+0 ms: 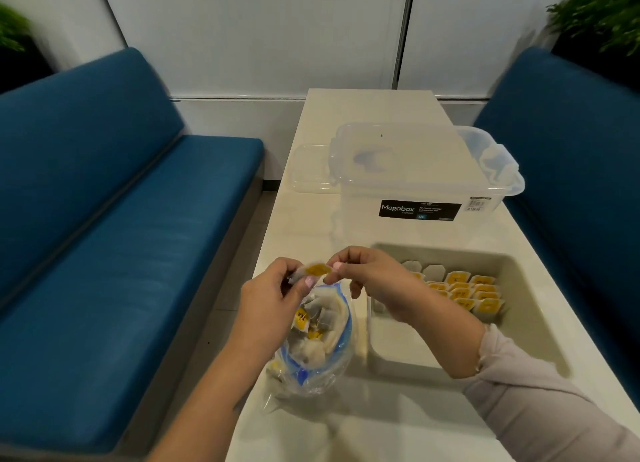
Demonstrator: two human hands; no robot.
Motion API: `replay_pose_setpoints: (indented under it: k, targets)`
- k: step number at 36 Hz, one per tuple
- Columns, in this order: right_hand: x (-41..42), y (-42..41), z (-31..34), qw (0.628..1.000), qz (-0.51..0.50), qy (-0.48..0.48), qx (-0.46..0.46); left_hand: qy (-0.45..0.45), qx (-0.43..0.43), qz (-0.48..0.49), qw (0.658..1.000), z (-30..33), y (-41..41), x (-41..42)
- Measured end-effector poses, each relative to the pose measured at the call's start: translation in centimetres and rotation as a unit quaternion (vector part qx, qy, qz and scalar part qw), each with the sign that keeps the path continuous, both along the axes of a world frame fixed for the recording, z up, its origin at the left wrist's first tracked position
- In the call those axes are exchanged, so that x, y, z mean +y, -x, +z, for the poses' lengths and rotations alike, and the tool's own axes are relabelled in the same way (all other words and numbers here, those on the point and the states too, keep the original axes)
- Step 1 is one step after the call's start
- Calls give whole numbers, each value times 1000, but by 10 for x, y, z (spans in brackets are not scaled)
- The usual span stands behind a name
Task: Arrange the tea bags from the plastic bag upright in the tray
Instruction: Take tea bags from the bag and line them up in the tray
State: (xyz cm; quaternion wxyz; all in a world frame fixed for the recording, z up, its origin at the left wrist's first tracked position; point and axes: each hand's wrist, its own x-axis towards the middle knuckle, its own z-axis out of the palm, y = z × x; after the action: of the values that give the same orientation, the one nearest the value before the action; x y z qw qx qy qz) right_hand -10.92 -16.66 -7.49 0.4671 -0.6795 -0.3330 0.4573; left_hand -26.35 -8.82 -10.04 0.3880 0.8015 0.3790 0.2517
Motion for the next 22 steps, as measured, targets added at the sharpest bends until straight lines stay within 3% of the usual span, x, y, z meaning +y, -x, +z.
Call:
replay_pose_setpoints:
  k: [11,22]
  targets:
    - [-8,-9,-12,998,-8,-51,-46,60,58,-57,995,4,-13,-1]
    - [-32,-37,-11,995,-69,-52,-42,188,-62,-59,978,1,-42,-20]
